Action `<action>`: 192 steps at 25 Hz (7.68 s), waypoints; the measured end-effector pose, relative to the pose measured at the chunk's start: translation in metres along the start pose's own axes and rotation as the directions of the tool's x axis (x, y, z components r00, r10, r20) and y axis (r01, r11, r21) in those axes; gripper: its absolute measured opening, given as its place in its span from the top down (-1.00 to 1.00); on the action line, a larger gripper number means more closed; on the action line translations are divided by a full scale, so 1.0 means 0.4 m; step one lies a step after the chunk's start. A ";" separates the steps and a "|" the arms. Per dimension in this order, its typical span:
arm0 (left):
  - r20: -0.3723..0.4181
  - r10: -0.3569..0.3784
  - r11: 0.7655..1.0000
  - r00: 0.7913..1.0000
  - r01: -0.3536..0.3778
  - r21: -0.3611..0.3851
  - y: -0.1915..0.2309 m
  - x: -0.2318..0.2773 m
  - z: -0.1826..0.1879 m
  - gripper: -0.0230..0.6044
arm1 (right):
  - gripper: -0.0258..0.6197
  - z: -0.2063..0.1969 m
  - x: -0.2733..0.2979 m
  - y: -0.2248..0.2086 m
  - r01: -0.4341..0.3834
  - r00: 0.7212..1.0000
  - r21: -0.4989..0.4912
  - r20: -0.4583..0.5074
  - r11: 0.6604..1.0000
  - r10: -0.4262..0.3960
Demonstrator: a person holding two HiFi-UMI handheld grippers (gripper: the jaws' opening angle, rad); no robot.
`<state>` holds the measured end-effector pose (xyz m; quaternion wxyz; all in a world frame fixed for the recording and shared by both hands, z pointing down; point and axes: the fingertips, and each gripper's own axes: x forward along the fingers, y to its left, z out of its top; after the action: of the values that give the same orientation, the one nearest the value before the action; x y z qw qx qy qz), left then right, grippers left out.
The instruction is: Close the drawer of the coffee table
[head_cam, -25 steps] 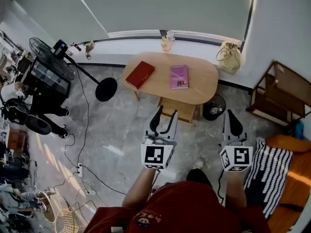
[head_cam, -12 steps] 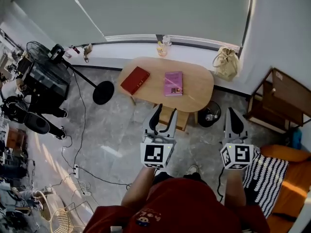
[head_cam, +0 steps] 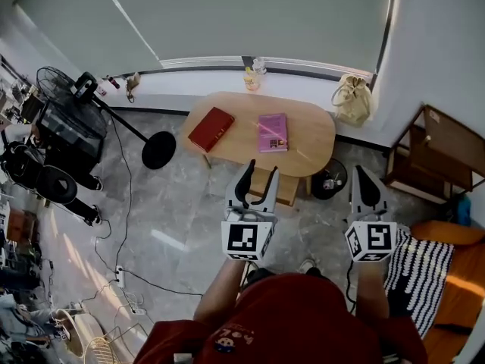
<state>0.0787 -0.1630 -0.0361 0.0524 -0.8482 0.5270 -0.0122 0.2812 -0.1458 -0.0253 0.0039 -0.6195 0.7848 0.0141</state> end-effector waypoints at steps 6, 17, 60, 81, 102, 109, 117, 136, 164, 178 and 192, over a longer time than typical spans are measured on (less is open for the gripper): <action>0.016 -0.003 1.000 1.000 0.002 0.016 0.118 -0.079 0.002 0.32 | 0.93 0.018 0.019 0.117 0.023 1.000 0.003 0.021 1.000 -0.023; 0.014 -0.021 1.000 1.000 0.021 0.002 0.245 -0.155 -0.028 0.32 | 0.93 0.020 0.046 0.298 0.013 1.000 -0.038 -0.014 0.999 -0.014; -0.401 -0.024 0.989 0.916 -0.036 -0.142 0.178 -0.265 -0.951 0.32 | 0.93 -0.886 0.047 0.448 -0.143 0.877 0.060 -0.455 0.988 0.155; -0.469 -0.144 0.988 0.872 0.151 -0.025 0.064 -0.271 -1.713 0.32 | 0.93 -1.603 0.028 0.488 -0.223 0.835 0.055 -0.504 0.973 0.220; -0.174 -0.048 0.999 0.984 0.047 -0.008 0.111 -0.080 -2.050 0.32 | 0.93 -2.097 0.130 0.493 -0.283 0.902 0.145 -0.296 0.948 0.315; -0.137 -0.029 0.999 0.990 0.027 -0.017 0.126 -0.086 -2.088 0.32 | 0.93 -2.132 0.149 0.522 -0.303 0.908 0.088 -0.275 0.949 0.316; -0.117 -0.015 0.998 0.993 0.008 -0.064 0.131 -0.053 -2.091 0.32 | 0.93 -2.117 0.162 0.498 -0.246 0.935 0.103 -0.238 0.964 0.263; -0.075 0.007 0.998 0.997 -0.011 -0.057 0.153 -0.009 -2.010 0.30 | 0.93 -2.099 0.144 0.532 -0.300 0.929 0.077 -0.202 0.951 0.310; -0.123 -0.015 0.999 0.992 0.008 -0.050 0.183 0.117 -1.994 0.21 | 0.93 -2.020 0.178 0.420 -0.222 0.970 0.042 -0.087 0.974 0.225; -0.102 -0.004 0.998 0.995 -0.002 -0.058 0.185 0.217 -1.936 0.21 | 0.93 -1.906 0.201 0.283 -0.079 0.997 0.029 -0.026 0.996 0.079; -0.088 -0.001 0.998 0.996 -0.005 -0.066 0.190 0.323 -1.936 0.21 | 0.93 -1.853 0.269 0.192 -0.041 0.999 0.009 -0.020 0.999 0.041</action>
<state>0.0094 -0.3711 0.7217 0.0014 -0.8475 0.5298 -0.0320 0.1901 -0.2527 0.7144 -0.0016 -0.6033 0.7975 0.0046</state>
